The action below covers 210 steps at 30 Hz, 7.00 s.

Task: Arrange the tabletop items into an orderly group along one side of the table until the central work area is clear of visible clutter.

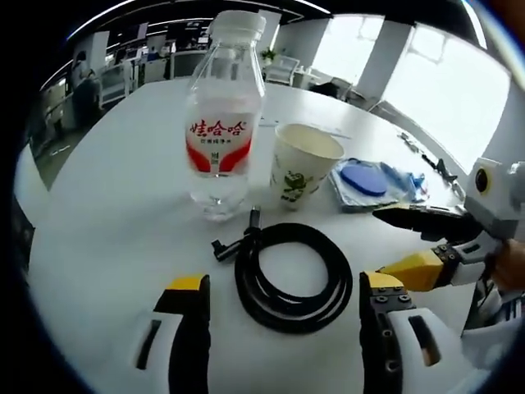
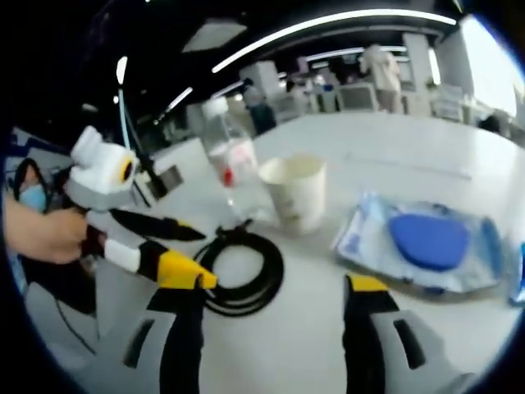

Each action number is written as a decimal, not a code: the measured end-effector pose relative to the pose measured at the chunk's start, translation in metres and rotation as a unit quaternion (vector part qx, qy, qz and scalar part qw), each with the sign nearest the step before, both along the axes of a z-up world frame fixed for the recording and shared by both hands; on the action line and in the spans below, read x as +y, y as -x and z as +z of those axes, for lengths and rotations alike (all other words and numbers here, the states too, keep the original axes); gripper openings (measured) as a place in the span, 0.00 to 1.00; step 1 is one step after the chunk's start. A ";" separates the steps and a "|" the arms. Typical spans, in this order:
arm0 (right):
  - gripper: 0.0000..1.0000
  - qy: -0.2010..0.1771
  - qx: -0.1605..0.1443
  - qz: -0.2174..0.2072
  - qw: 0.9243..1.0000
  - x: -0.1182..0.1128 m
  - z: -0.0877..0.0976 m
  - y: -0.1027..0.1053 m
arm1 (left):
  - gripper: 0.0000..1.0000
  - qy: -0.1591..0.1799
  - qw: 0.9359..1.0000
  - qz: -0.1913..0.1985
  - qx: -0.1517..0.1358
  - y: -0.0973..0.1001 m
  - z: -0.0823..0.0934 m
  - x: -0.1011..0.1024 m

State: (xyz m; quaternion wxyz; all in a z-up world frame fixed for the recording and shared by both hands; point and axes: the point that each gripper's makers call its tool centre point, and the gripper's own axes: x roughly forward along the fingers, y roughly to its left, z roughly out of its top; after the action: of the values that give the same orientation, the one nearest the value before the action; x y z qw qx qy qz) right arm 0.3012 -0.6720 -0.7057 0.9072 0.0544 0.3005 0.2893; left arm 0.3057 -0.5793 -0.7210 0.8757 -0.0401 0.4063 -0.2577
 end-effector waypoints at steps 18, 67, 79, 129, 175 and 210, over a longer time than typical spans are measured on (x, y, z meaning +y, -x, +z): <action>0.41 0.024 0.043 0.018 0.999 0.027 -0.026 -0.011 | 0.45 -0.011 0.999 0.021 0.023 -0.008 -0.008 0.002; 0.00 0.062 -0.031 -0.083 0.994 -0.075 0.061 0.036 | 0.05 -0.008 0.993 -0.080 -0.086 0.024 0.072 -0.082; 0.00 0.064 -0.032 -0.150 0.986 -0.142 0.072 0.065 | 0.05 0.011 0.987 -0.140 -0.077 0.043 0.082 -0.148; 0.00 0.107 0.022 -0.235 0.966 -0.321 0.029 0.083 | 0.06 0.025 0.982 -0.183 0.039 0.066 0.034 -0.333; 0.00 0.098 0.063 -0.220 0.969 -0.333 -0.023 0.068 | 0.09 -0.008 0.979 -0.163 0.119 0.066 -0.013 -0.339; 0.48 0.133 0.008 -0.213 0.968 -0.332 -0.017 0.065 | 0.49 0.014 0.982 -0.168 0.088 0.074 -0.003 -0.336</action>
State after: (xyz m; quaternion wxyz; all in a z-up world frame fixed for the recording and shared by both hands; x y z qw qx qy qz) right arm 0.2357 -1.0042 -0.7231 0.9447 -0.0016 0.3246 0.0462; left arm 0.2322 -0.9157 -0.7242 0.7805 -0.0059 0.4788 -0.4020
